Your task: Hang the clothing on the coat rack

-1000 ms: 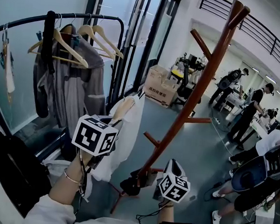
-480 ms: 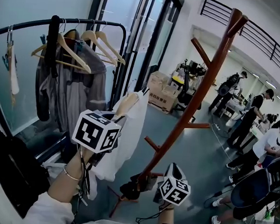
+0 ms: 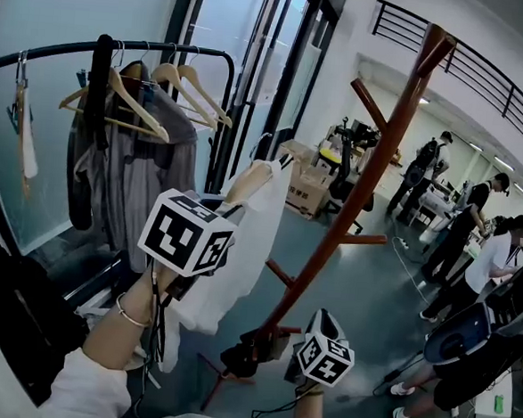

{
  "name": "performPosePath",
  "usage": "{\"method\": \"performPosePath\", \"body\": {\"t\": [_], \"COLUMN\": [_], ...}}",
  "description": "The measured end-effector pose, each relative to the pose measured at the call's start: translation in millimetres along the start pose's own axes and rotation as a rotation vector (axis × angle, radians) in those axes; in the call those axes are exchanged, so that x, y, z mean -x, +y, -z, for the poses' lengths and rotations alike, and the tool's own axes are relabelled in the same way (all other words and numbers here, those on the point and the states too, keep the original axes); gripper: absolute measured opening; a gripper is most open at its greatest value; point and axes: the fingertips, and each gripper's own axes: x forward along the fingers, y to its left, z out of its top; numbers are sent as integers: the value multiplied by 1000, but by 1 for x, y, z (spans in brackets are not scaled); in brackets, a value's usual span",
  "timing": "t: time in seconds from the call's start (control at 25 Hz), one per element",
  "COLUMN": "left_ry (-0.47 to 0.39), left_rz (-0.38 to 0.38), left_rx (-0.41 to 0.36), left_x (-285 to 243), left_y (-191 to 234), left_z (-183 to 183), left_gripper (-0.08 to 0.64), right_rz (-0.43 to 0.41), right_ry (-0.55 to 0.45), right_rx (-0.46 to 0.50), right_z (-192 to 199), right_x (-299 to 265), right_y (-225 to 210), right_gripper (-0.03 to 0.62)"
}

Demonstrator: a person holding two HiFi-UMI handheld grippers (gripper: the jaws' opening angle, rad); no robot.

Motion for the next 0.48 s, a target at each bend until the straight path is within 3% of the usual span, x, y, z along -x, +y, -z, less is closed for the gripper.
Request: {"method": "performPosePath", "body": {"t": [0.48], "left_ry": [-55], "left_rz": [16], "left_rx": [-21], "left_x": [2], "left_y": [-11], "left_z": [-38], "left_gripper": [25], "right_rz": [4], "right_ry": [3], "right_rx": [2], "right_z": [-2], "right_x": [5], "right_y": [-8], "right_gripper": [23]}}
